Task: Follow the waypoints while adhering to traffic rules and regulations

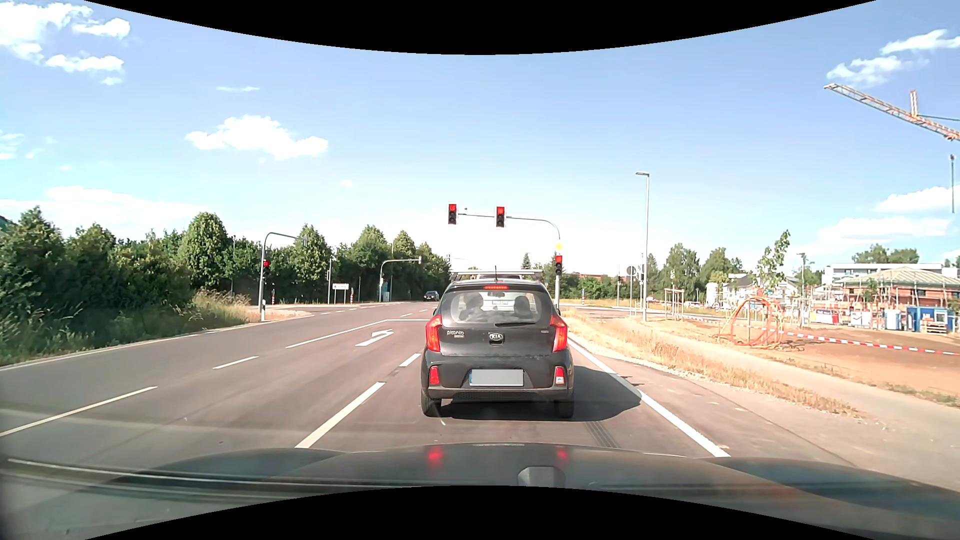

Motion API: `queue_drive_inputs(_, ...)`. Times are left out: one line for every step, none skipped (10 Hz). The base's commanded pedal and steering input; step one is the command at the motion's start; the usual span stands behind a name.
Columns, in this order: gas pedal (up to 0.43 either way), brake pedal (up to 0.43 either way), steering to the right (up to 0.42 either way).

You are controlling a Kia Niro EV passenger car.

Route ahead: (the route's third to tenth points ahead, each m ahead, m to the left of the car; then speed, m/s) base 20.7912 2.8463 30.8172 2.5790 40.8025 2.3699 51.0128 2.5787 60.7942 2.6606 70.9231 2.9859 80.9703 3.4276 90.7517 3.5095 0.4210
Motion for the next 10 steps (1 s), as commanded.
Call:
queue_drive_inputs(0.0, 0.146, 0.0)
queue_drive_inputs(0.0, 0.146, 0.0)
queue_drive_inputs(0.0, 0.146, 0.0)
queue_drive_inputs(0.0, 0.146, 0.0)
queue_drive_inputs(0.0, 0.152, 0.0)
queue_drive_inputs(0.0, 0.152, 0.0)
queue_drive_inputs(0.0, 0.152, 0.0)
queue_drive_inputs(0.0, 0.152, 0.0)
queue_drive_inputs(0.0, 0.152, 0.0)
queue_drive_inputs(0.0, 0.159, 0.0)
